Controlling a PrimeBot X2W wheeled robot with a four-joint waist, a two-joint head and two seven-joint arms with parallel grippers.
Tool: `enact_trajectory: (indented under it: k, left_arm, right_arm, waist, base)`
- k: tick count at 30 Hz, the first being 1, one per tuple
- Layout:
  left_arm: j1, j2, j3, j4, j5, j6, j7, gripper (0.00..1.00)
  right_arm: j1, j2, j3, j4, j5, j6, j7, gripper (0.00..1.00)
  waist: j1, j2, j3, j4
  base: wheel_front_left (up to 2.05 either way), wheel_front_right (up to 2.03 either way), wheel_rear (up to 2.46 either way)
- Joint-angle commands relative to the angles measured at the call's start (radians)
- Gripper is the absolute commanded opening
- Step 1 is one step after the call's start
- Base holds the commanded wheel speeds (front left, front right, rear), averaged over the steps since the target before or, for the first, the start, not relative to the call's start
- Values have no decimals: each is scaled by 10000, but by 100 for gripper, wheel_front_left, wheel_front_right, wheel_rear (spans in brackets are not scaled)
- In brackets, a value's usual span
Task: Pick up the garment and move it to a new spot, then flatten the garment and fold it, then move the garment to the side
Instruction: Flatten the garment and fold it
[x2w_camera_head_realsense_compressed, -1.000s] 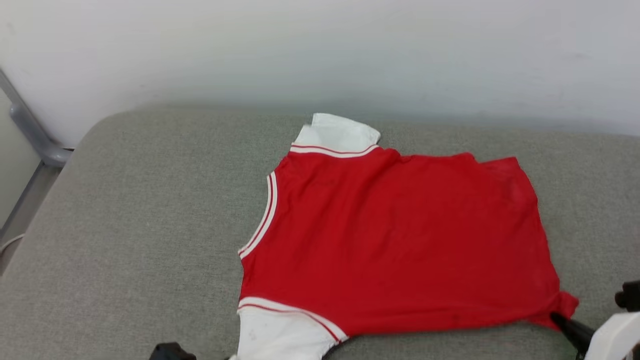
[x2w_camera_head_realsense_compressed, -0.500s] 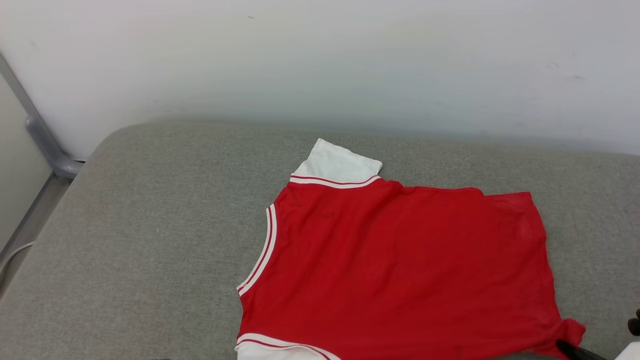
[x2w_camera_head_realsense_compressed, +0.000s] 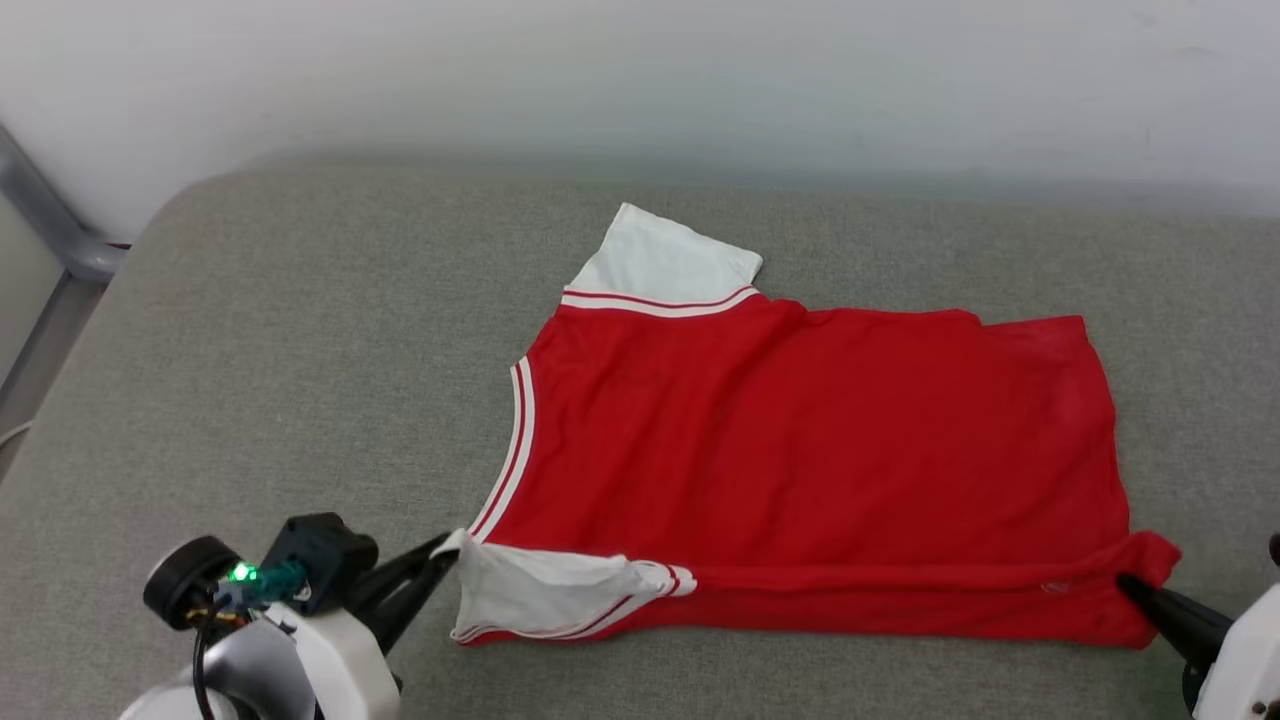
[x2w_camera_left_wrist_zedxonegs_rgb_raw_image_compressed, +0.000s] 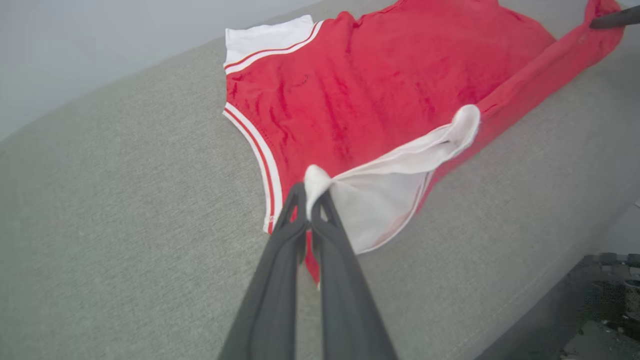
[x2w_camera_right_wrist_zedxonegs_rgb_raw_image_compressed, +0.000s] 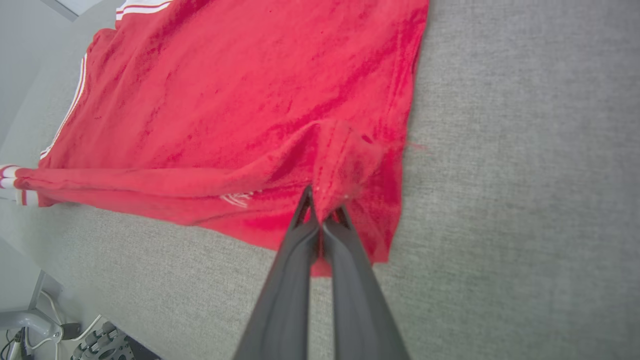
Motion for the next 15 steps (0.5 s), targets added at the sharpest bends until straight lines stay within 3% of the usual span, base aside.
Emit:
enact_trajectory:
  k: [1, 5, 15]
  left_arm:
    - [-338, -59, -29, 174, 73, -82, 70, 0]
    - [-1665, -445, -176, 1245, 167, -238, 360, 0]
    - [-3018, -975, -655, 3083, 312, -411, 293, 0]
  right_arm:
    - [-253, 162, -142, 4, -167, -11, 122, 0]
    - [-993, 689, -469, 117, -887, -11, 719, 0]
    - [-1830, 1200, -609, 593, -1800, -12, 1262, 0]
  waist:
    - [-2, 0, 335, -57]
    - [-2, 0, 975, -138]
    - [-2, 0, 1633, -202]
  base:
    - [0, 0, 0]
    - [0, 0, 0]
    - [0, 0, 0]
